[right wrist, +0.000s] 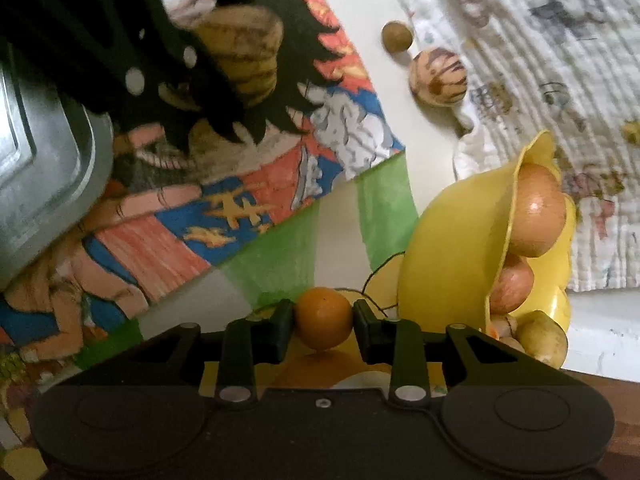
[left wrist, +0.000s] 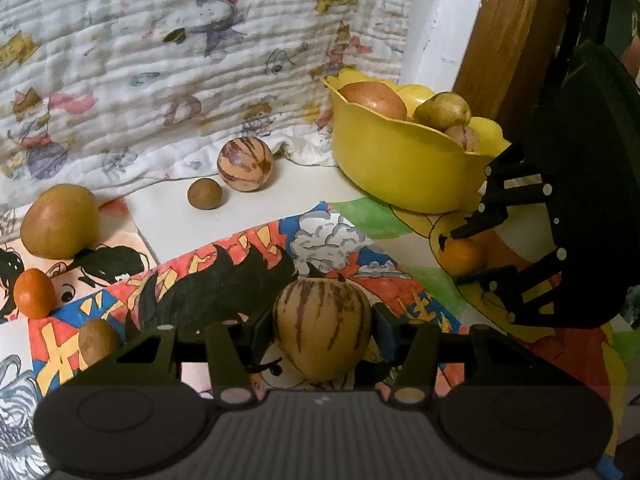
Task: Organize fruits
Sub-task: 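Close the left tool on the pepino while the right tool grasps the orange, then carry the pepino and the orange over the baking tray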
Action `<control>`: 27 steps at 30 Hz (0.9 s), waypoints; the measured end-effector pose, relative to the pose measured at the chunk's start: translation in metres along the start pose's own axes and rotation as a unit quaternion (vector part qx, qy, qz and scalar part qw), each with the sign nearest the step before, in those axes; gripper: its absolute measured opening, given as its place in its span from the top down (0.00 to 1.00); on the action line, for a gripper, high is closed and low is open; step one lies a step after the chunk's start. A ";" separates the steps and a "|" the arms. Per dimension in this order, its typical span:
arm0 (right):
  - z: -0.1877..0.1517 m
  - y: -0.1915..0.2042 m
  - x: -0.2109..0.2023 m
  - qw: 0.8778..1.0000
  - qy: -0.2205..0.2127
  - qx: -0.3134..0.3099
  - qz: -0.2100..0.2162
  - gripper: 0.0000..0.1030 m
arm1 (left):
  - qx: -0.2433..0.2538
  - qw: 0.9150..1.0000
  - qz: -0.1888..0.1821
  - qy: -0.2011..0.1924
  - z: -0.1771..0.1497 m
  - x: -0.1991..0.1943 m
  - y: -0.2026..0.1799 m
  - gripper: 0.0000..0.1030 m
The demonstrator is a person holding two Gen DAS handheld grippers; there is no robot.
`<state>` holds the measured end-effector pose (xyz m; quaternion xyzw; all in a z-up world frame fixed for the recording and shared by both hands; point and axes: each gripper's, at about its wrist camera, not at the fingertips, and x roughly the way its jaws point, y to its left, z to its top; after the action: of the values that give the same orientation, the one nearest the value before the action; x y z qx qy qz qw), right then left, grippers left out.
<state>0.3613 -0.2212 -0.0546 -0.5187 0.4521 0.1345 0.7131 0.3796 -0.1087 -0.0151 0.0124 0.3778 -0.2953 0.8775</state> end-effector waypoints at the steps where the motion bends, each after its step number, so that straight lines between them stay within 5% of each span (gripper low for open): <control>1: 0.001 0.001 -0.003 1.000 -0.006 0.003 0.000 0.67 | 0.001 1.000 -0.001 0.000 -0.001 -0.001 0.000 0.45; 17: 0.009 0.026 -0.077 0.990 -0.138 0.032 -0.017 0.67 | -0.033 0.999 0.013 -0.021 -0.006 -0.056 0.009 0.45; 27: 0.007 0.064 -0.122 0.974 -0.219 0.057 0.016 0.67 | -0.037 0.998 0.029 -0.030 -0.032 -0.114 0.004 0.45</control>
<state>0.2548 -0.1539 0.0021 -0.4277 0.2999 0.2307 0.8209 0.2993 -0.0392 0.0372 -0.0181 0.3614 -0.2560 0.8964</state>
